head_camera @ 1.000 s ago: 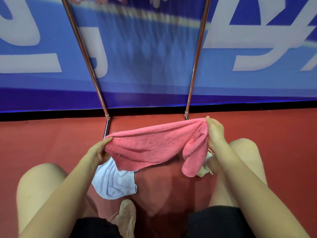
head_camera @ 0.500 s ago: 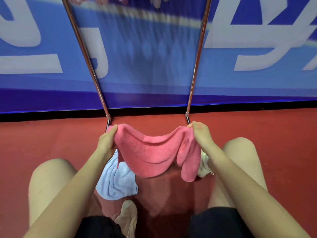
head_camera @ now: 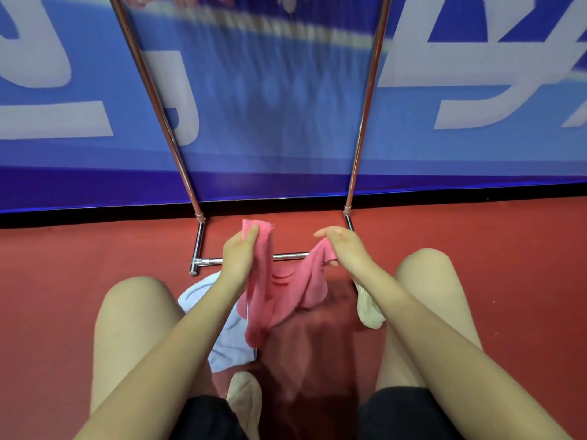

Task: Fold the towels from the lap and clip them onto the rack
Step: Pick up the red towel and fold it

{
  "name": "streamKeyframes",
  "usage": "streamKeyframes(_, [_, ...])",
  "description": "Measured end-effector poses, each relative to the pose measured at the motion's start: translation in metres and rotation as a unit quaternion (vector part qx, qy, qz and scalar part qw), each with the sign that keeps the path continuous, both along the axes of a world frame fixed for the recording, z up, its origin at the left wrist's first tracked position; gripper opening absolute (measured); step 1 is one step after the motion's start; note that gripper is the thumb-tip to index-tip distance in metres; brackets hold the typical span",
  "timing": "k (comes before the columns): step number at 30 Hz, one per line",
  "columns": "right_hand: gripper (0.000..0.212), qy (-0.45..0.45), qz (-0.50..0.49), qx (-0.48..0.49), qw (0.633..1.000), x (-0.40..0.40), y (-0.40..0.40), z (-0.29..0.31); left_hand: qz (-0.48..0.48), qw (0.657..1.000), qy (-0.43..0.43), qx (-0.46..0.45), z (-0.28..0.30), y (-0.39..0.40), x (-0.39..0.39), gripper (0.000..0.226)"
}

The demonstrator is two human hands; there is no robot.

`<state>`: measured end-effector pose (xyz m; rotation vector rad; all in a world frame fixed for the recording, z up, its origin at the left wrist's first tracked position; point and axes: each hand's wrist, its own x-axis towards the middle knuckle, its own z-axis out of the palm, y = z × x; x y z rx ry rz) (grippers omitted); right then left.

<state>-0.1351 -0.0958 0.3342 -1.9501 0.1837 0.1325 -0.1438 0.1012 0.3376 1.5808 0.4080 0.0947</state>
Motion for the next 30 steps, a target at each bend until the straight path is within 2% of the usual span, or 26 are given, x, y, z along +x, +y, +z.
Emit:
streamKeyframes(3, [0.027, 0.039, -0.023, 0.232, 0.972, -0.009, 0.017, 0.013, -0.025, 1.0, -0.012, 0.011, 0.005, -0.018, -0.001, 0.02])
streamKeyframes(8, [0.024, 0.058, -0.01, 0.458, 0.887, -0.004, 0.025, 0.033, -0.089, 0.995, -0.05, -0.022, 0.012, -0.04, -0.009, 0.036])
streamKeyframes(10, [0.025, 0.04, 0.03, 0.433, 0.9, -0.004, 0.028, 0.037, -0.065, 0.996, -0.02, -0.052, 0.013, -0.04, -0.005, 0.035])
streamKeyframes(12, [0.024, 0.004, 0.058, 0.344, 0.937, -0.005, 0.032, 0.036, -0.04, 0.996, 0.013, -0.082, 0.013, -0.04, 0.001, 0.028])
streamKeyframes(15, [0.012, -0.032, 0.044, 0.207, 0.977, -0.003, 0.035, 0.033, -0.04, 0.997, 0.022, -0.06, 0.012, -0.045, 0.003, 0.029])
streamKeyframes(17, [0.009, -0.09, 0.033, 0.074, 0.993, 0.003, 0.029, 0.027, -0.035, 0.998, 0.024, -0.043, 0.013, -0.049, 0.002, 0.028])
streamKeyframes(19, [0.009, -0.177, 0.024, -0.078, 0.981, 0.009, 0.022, 0.019, -0.037, 0.998, 0.031, -0.046, 0.011, -0.051, 0.001, 0.029])
streamKeyframes(21, [0.019, -0.236, 0.033, -0.162, 0.958, 0.013, 0.017, 0.014, -0.029, 0.997, 0.041, -0.05, 0.009, -0.05, 0.001, 0.029])
streamKeyframes(23, [0.025, -0.226, 0.062, -0.148, 0.961, 0.014, 0.015, 0.016, -0.012, 0.996, 0.046, -0.076, 0.007, -0.048, 0.001, 0.024])
streamKeyframes(27, [0.039, -0.144, 0.089, -0.008, 0.986, 0.008, 0.025, 0.023, 0.018, 0.989, 0.05, -0.138, 0.003, -0.046, 0.004, 0.016])
streamKeyframes(30, [0.031, -0.109, 0.072, 0.103, 0.986, 0.003, 0.031, 0.025, 0.006, 0.984, 0.045, -0.172, 0.003, -0.051, 0.004, 0.022])
